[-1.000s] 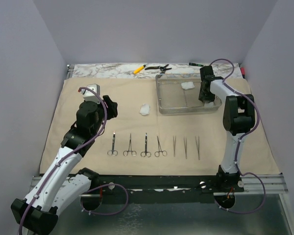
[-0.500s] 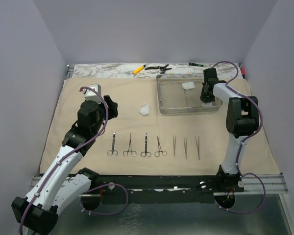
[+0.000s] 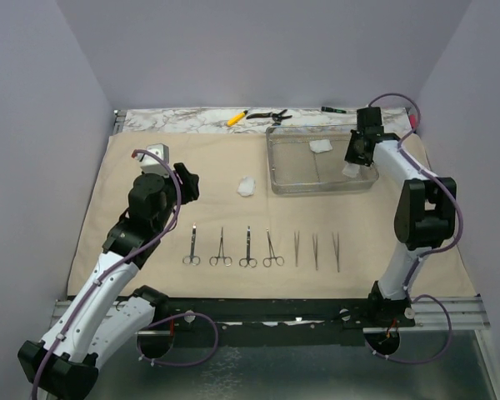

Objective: Open and lay out the surgical kit
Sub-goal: Pick up the medical item from the container.

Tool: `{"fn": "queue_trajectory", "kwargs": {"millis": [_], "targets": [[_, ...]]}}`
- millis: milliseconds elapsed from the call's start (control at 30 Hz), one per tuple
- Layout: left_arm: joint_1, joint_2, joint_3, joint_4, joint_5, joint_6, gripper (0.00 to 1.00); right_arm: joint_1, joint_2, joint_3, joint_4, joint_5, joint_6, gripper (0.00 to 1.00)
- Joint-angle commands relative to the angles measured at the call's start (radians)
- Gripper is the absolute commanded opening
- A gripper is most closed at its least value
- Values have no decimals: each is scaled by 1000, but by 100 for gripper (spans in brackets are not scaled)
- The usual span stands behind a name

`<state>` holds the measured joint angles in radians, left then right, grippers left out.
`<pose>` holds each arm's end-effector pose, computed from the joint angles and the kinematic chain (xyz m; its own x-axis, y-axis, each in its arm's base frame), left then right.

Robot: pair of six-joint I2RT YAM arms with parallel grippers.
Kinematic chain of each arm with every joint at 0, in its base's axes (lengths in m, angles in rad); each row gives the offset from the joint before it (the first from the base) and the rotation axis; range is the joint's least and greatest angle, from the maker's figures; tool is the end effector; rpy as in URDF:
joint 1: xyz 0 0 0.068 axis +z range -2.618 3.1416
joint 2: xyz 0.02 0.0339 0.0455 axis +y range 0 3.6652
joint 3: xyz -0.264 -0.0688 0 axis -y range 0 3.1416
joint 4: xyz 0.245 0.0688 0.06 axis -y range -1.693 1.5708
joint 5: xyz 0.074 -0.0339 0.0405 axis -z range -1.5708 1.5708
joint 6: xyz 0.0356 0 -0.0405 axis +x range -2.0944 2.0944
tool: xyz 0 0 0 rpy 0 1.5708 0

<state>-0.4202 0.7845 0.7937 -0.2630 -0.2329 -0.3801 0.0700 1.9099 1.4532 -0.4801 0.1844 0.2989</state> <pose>0.1702 -0.0671 0.3350 -0.2845 -0.2683 -0.9204 0.0941 0.9476 -0.3053 0.4182 0.0228 0.2205 -0.7564 0.2372 -0.6096 0.2745 0.9610 0.0333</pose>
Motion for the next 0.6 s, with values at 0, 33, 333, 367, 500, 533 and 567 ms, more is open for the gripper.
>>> {"fn": "queue_trajectory", "kwargs": {"millis": [0, 33, 333, 367, 500, 533, 567], "targets": [[4, -19, -19, 18, -14, 7, 57, -5, -139, -34, 64, -149, 36, 1], [4, -21, -19, 18, -13, 7, 57, -4, -156, -40, 77, -171, 53, 1], [4, -51, -22, 16, -9, 6, 57, 173, -237, -33, 198, -286, 182, 1], [4, -57, -20, 15, -7, 3, 57, 209, -237, -29, 219, -285, 202, 1], [4, -97, -14, -2, -4, -9, 57, 343, -210, -23, 313, -277, 301, 1], [4, -107, -14, -5, -7, -10, 57, 375, -195, -18, 332, -270, 318, 1], [4, -116, -12, -8, -10, -11, 57, 406, -168, -5, 340, -252, 333, 1]]}}
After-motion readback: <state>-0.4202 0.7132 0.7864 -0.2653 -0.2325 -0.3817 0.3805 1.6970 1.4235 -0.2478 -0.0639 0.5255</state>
